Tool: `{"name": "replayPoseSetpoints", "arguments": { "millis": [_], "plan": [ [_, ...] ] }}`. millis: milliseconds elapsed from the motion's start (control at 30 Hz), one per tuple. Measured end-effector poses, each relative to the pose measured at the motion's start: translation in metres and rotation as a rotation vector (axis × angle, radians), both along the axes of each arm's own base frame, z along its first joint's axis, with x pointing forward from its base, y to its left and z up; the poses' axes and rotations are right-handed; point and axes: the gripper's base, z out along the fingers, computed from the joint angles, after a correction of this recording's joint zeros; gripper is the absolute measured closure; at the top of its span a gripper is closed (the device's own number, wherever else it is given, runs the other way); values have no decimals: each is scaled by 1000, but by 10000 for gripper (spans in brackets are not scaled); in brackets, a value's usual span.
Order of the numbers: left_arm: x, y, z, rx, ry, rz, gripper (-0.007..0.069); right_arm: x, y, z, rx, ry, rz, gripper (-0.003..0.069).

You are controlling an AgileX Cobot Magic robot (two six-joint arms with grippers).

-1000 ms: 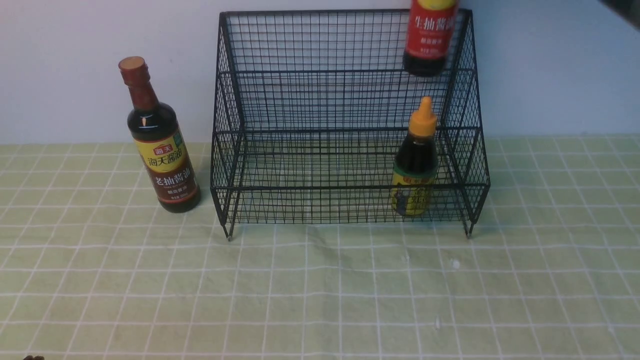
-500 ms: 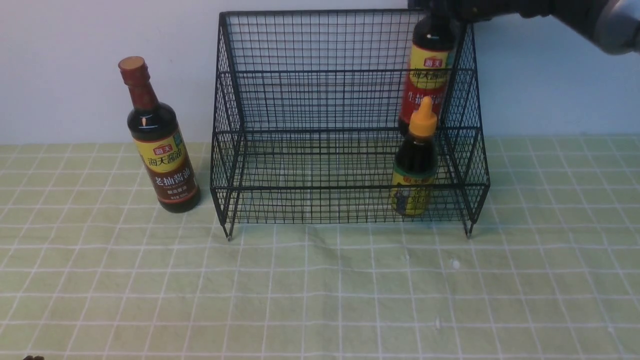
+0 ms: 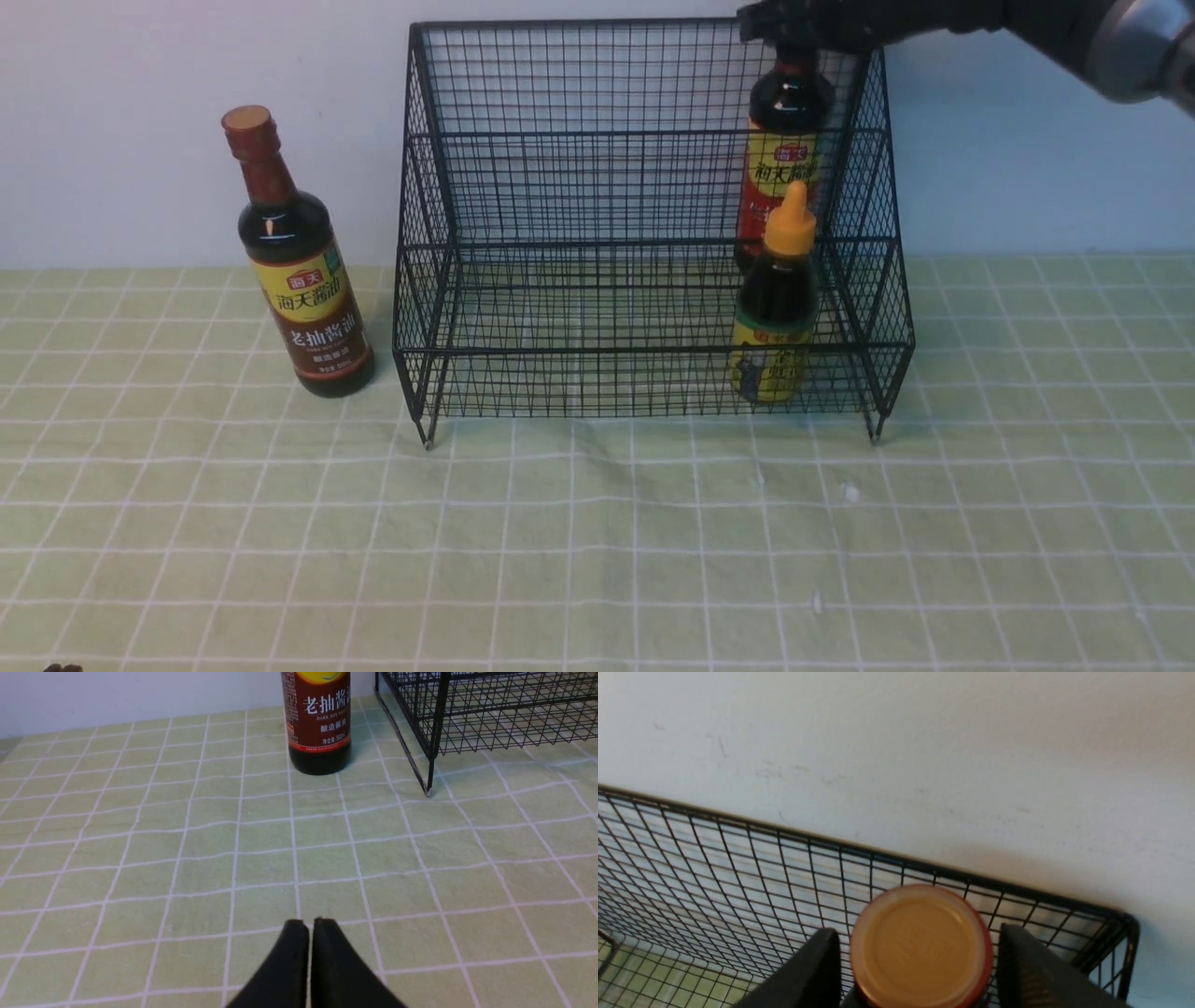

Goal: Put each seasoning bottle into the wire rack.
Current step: Use the right arm to put the condiment bottle back on the shelf, then use the left arm to grab the condiment bottle closest to it

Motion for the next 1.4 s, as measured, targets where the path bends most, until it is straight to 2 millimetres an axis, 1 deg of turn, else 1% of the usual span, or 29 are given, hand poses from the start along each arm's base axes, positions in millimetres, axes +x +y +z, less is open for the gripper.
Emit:
{"name": "replayPoseSetpoints", "arguments": {
  "millis": [33,133,167,233,267,300,367,400,500,533,567,600,633,667,700,800,833,867,900,933,967,1067,1133,1167,1233,1300,1333,1367,1400],
  "plan": [
    [0,0,0,0,0,0,631,-2,-1,5,2,-5,-1,205],
    [0,0,0,0,0,0,631,-12,-4,22,8,-24,-3,186],
    [0,0,0,0,0,0,631,-12,-4,22,8,-22,-4,186],
    [0,0,0,0,0,0,631,-27,-10,45,12,-31,-10,182],
    [0,0,0,0,0,0,631,-30,-11,49,12,-31,-12,182],
    [0,0,0,0,0,0,631,-48,-18,72,12,-28,-20,187],
    [0,0,0,0,0,0,631,-69,-25,94,8,-25,-27,214],
    [0,0,0,0,0,0,631,-72,-26,97,7,-23,-28,218],
    [0,0,0,0,0,0,631,-130,-47,142,-18,12,-35,359],
    [0,0,0,0,0,0,631,-145,-52,153,-18,17,-35,421],
    [0,0,0,0,0,0,631,-174,-61,171,-9,17,-34,515],
    [0,0,0,0,0,0,631,-182,-64,176,-3,6,-33,529],
    [0,0,0,0,0,0,631,-198,-69,186,5,-1,-34,585],
    [0,0,0,0,0,0,631,-215,-74,197,14,-26,-33,615],
    [0,0,0,0,0,0,631,-239,-82,211,31,-70,-33,643],
    [0,0,0,0,0,0,631,-283,-97,231,63,-151,-30,664],
    [0,0,0,0,0,0,631,-306,-104,236,76,-181,-28,669],
    [0,0,0,0,0,0,631,-340,-114,238,106,-212,-22,671],
    [0,0,0,0,0,0,631,-341,-115,235,107,-202,-22,671],
    [0,0,0,0,0,0,631,-374,-124,228,134,-210,-12,671],
    [0,0,0,0,0,0,631,-374,-124,224,134,-196,-11,671],
    [0,0,0,0,0,0,631,-421,-136,195,177,-217,21,671],
    [0,0,0,0,0,0,631,-454,-145,171,227,-333,41,671],
    [0,0,0,0,0,0,631,-470,-150,159,266,-441,51,671],
    [0,0,0,0,0,0,631,-493,-157,136,331,-591,62,672],
    [0,0,0,0,0,0,631,-503,-160,123,370,-672,70,672],
    [0,0,0,0,0,0,631,-517,-165,102,422,-785,80,672],
    [0,0,0,0,0,0,631,-519,-165,96,428,-796,81,672],
    [0,0,0,0,0,0,631,-526,-168,82,455,-862,86,672]
  ]
}}
